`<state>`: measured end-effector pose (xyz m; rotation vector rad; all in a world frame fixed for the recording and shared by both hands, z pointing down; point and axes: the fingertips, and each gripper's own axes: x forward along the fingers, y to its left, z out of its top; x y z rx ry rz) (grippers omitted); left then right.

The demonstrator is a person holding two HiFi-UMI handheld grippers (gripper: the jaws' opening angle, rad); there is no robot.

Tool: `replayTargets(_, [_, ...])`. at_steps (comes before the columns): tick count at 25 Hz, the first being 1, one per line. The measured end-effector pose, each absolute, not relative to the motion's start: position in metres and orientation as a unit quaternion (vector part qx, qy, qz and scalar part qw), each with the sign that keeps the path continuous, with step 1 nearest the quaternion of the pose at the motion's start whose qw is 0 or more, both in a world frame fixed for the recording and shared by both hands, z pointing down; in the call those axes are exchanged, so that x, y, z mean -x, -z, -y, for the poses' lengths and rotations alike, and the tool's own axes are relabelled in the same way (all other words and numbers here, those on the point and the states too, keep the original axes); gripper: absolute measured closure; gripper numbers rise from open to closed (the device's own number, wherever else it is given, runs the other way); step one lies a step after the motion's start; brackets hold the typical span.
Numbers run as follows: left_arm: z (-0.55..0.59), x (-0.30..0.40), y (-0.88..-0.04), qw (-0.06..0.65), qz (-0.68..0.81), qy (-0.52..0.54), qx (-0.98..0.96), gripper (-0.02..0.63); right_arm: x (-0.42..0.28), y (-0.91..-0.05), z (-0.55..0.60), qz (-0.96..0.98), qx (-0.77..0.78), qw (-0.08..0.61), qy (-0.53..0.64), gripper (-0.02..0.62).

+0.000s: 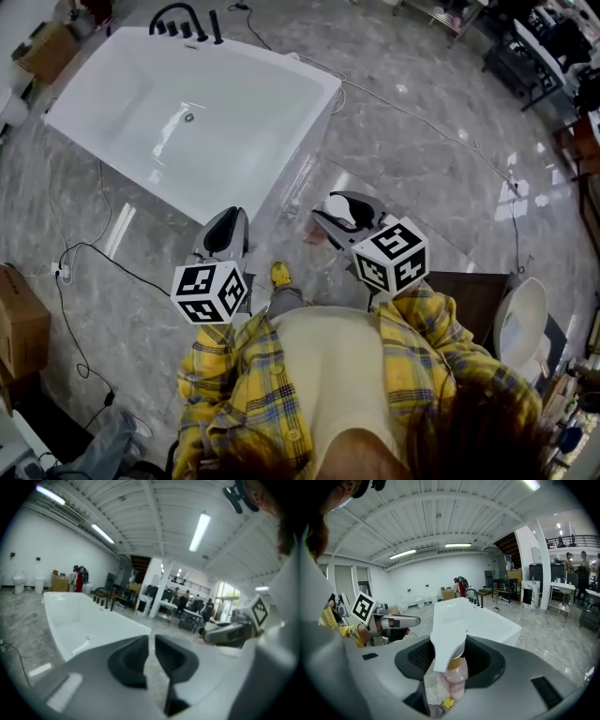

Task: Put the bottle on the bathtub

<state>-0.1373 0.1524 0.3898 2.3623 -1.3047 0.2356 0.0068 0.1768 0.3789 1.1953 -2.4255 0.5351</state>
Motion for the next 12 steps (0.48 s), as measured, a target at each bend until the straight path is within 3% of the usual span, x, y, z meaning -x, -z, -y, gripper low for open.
replayTargets(12, [-0.098,0.17,-0.404,0.23,0.453,-0.085,-0.857,0.581,0.024,-0.377,-0.107,0.856,-0.434,0.207,-0.187,0.416])
